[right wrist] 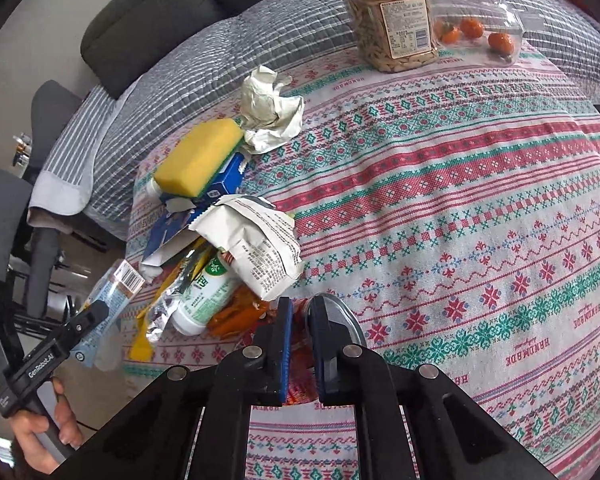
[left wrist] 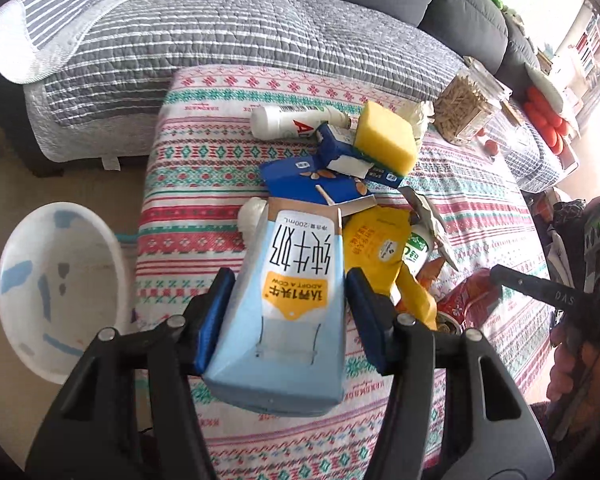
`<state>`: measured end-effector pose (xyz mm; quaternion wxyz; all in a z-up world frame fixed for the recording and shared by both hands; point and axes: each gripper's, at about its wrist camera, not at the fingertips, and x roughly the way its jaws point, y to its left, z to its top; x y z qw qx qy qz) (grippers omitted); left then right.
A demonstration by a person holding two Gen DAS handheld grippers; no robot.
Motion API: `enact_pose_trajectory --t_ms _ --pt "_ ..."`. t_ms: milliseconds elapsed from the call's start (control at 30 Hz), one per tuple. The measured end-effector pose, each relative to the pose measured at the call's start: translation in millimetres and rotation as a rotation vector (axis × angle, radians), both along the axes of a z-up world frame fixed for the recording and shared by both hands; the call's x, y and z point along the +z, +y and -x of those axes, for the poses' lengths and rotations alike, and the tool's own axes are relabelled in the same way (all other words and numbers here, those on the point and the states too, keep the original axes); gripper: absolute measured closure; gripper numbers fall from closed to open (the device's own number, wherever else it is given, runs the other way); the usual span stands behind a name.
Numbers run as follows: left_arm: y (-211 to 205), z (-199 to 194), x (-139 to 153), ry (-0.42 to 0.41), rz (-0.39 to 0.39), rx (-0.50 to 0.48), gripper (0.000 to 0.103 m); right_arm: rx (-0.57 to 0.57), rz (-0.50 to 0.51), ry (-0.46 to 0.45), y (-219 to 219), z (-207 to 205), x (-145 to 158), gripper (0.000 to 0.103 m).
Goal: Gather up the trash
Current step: 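Carry the carton into the white bucket and open the left tool while the right tool carries the can over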
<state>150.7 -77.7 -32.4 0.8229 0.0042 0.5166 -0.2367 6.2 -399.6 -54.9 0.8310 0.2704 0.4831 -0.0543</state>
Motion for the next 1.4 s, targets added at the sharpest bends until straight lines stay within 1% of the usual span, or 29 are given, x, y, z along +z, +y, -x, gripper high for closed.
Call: enact_pose_trajectory --t_ms 133,200,233,267,300,333,367,467,567,667,733,933,967,1000,1100,1267,1400 --pt "11 5 5 -0.014 0.005 0.008 0.044 0.009 0.038 -0.029 7 10 14 0.095" --pt "17 7 7 -0.014 0.014 0.017 0.044 0.016 0.061 -0.035 9 10 15 0.092" --pt "19 8 8 -0.015 0.016 0.02 0.044 0.02 0.063 -0.035 10 10 15 0.087" --pt "22 9 9 -0.017 0.018 0.023 0.044 0.028 0.061 -0.028 11 11 14 0.064" --pt "25 10 9 -0.019 0.02 0.027 0.044 0.042 0.059 -0.02 12 9 13 0.026" --pt "26 11 10 -0.02 0.021 0.028 0.044 0.066 0.056 -0.017 15 7 11 0.012" --pt "28 12 10 -0.02 0.023 0.032 0.044 0.086 0.06 -0.02 19 6 10 0.007" --pt "33 12 10 -0.02 0.023 0.039 0.044 0.16 0.137 0.007 35 1 8 0.007" --pt "37 13 10 -0.019 0.024 0.045 0.044 0.275 0.247 0.064 56 -6 -1 0.007" --pt "41 14 11 -0.019 0.026 0.054 0.044 0.335 0.355 0.107 70 -9 -11 0.007" --pt "44 14 12 -0.02 0.027 0.061 0.044 0.358 0.394 0.129 75 -12 -17 0.007" --pt "51 14 12 -0.023 0.022 0.078 0.044 0.364 0.413 0.168 75 -19 -31 0.008" --pt "52 14 12 -0.023 0.021 0.08 0.044 0.363 0.413 0.175 74 -22 -33 0.015" --pt "54 14 12 -0.024 0.021 0.083 0.044 0.36 0.405 0.174 72 -23 -33 0.016" --pt "61 13 14 -0.03 0.023 0.096 0.044 0.347 0.39 0.168 69 -25 -30 0.017" --pt "81 8 17 -0.041 0.023 0.139 0.044 0.348 0.357 0.105 71 -18 -11 0.017" --pt "106 -1 12 -0.038 0.003 0.201 0.044 0.353 0.328 0.041 80 -5 7 0.017"
